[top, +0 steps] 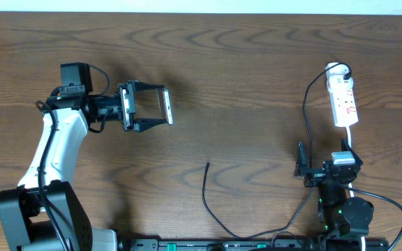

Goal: Plug charger to phone and switch on socket
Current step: 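Move the right gripper from rest toward the held phone box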

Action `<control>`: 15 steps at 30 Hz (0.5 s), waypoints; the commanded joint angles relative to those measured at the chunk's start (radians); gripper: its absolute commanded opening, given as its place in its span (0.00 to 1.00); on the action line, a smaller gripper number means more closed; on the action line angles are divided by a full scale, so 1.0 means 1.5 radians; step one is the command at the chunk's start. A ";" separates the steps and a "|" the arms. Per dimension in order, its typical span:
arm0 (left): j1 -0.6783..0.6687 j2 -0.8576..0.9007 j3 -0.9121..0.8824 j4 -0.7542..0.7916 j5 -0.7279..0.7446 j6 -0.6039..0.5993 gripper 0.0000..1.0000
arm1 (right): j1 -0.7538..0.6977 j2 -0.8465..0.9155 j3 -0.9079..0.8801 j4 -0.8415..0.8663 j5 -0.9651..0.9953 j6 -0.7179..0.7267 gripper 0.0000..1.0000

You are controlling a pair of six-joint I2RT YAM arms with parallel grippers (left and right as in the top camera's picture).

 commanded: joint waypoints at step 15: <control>0.003 -0.013 0.010 0.004 0.029 0.022 0.07 | -0.005 -0.001 0.001 0.086 -0.110 0.050 0.99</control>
